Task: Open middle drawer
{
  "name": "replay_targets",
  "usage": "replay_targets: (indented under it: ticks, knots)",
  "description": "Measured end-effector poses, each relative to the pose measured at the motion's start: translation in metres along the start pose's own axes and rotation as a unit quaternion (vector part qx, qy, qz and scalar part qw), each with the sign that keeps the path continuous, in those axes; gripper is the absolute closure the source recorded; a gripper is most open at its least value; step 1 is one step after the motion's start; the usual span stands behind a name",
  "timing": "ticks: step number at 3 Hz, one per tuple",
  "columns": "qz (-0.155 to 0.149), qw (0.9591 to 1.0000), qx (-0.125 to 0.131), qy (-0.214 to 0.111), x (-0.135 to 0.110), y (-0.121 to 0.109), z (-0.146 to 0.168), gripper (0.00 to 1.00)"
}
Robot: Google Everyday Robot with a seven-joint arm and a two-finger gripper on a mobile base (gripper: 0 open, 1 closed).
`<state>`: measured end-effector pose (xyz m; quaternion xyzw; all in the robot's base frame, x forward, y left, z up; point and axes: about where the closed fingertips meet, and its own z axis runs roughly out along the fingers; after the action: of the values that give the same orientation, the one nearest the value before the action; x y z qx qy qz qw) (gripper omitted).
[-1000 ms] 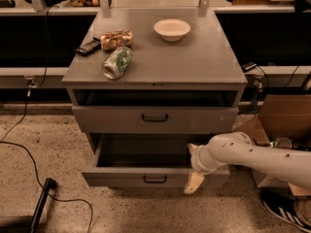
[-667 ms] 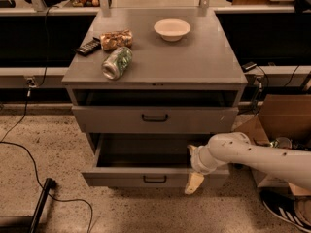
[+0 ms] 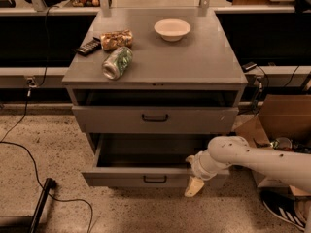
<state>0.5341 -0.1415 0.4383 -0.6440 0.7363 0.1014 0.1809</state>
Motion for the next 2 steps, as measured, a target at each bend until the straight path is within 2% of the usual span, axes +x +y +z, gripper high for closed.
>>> replay_targets:
  ticks: [1,2]
  knots:
    - [0.015,0.9997,-0.018,0.005,0.013,0.019,0.004,0.18]
    - [0.013,0.9994,-0.031,0.007,0.013,0.037,0.002,0.17]
